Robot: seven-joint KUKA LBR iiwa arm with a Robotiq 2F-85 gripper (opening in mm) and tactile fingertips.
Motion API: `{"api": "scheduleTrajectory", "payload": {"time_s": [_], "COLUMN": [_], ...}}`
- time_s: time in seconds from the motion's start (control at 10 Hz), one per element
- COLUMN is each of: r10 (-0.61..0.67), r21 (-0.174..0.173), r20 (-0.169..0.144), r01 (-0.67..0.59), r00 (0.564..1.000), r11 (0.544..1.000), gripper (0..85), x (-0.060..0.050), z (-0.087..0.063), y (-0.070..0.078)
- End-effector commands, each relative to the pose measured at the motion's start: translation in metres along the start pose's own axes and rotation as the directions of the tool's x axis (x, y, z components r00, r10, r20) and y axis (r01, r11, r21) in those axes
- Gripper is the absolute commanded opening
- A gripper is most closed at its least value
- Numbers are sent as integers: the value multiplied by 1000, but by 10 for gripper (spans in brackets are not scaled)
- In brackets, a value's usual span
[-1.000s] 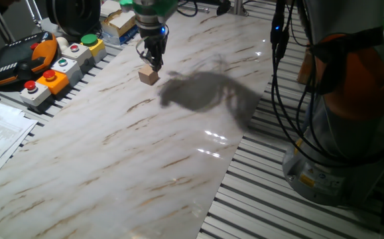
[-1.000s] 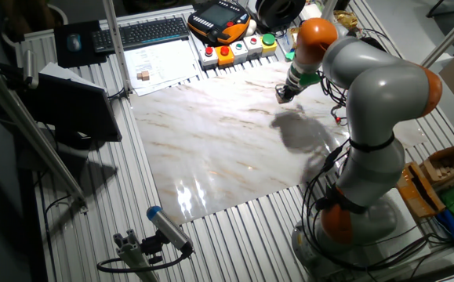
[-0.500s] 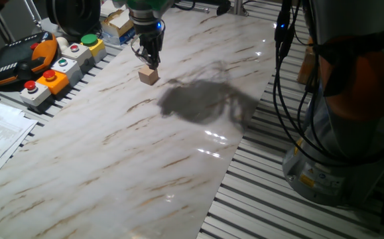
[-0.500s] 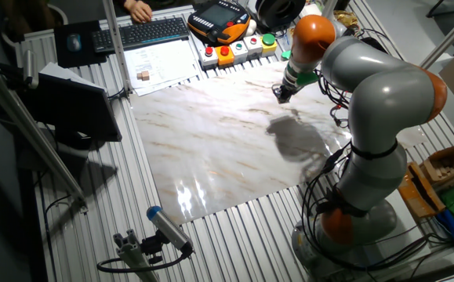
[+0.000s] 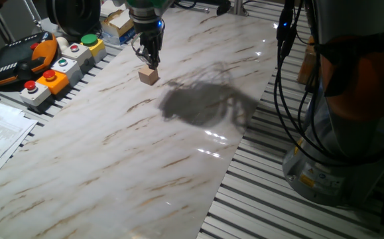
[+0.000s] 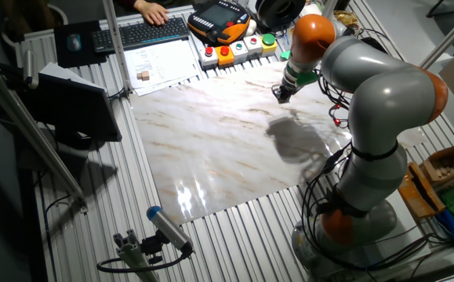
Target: Approach and touch the side of the small block
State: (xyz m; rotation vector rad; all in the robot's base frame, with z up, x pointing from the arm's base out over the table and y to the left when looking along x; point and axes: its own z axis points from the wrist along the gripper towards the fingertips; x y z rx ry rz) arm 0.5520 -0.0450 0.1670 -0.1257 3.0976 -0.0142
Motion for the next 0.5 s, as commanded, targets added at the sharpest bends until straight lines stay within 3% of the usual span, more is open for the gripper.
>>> {"api": "scheduleTrajectory", "payload": {"time_s": [0.0,0.4], "r10": [-1,-2], "r21": [-3,-1], "r20": [-6,-11], "r01": [1,2], "r00": [1000,1000], "r11": [1000,1000], "gripper": [7,7], "x": [0,0], "z": [0,0], "y": [0,1]}}
